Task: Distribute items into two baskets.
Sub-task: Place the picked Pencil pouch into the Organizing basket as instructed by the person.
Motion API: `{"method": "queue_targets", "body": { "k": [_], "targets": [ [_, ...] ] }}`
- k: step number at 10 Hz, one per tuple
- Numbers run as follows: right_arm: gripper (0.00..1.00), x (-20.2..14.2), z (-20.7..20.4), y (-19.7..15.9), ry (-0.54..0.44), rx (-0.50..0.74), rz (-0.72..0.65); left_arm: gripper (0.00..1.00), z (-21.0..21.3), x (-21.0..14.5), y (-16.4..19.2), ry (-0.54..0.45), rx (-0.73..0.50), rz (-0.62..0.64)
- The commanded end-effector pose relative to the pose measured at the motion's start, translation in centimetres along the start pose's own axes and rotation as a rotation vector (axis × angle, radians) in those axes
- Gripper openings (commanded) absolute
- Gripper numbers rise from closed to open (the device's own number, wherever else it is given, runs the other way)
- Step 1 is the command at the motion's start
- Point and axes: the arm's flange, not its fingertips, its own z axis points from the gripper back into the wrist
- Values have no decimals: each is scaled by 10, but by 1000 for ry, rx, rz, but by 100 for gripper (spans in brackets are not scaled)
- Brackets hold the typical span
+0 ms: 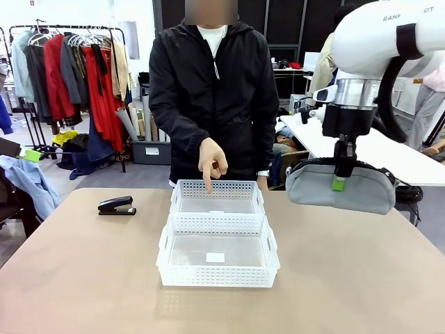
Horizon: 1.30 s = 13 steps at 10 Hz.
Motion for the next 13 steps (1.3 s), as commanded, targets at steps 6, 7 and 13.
{"method": "queue_targets", "body": {
  "k": [6,7,13],
  "targets": [
    [0,60,-46,43,-35,-83,84,100,0,0,0,-13,-11,-5],
    [0,67,-50,48,-43,-90,91,100,0,0,0,-13,-11,-5],
    [0,131,-70,63,-64,-96,189,100,0,0,0,-13,-11,-5]
  ]
}}
